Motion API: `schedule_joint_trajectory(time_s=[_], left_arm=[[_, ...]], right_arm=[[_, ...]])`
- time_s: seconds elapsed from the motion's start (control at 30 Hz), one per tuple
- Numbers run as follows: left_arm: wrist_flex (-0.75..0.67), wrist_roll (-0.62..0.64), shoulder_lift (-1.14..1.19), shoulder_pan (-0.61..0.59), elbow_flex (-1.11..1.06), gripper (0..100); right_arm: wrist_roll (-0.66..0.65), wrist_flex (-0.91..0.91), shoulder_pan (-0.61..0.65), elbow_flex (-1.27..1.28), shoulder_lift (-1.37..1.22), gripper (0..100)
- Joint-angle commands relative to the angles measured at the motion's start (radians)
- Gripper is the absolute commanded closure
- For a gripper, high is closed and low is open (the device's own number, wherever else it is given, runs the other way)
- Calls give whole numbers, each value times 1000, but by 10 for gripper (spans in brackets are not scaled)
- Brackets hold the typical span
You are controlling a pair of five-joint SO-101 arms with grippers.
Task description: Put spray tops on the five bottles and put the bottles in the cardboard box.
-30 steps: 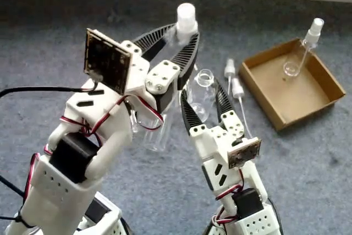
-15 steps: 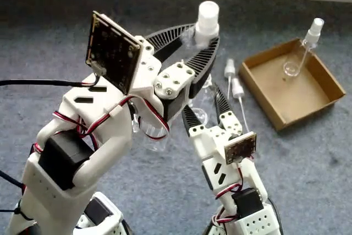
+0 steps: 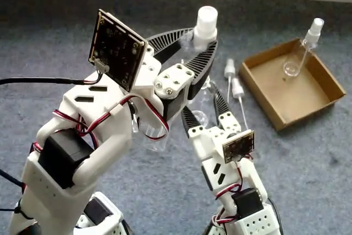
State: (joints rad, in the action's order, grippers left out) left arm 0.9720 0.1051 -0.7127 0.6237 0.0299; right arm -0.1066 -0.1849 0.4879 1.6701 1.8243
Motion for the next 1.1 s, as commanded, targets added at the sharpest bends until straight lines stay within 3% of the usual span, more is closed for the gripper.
schedule_joint_trajectory(time_s=[0.0,0.33,1.07], left_arm=[[-5,0,2,15,45,994],[-54,5,2,-28,91,994],[-52,5,1,-27,-133,994]], right_arm=[[0,-4,8,116,13,917],[0,-4,8,116,13,917],[0,-4,8,116,13,917]])
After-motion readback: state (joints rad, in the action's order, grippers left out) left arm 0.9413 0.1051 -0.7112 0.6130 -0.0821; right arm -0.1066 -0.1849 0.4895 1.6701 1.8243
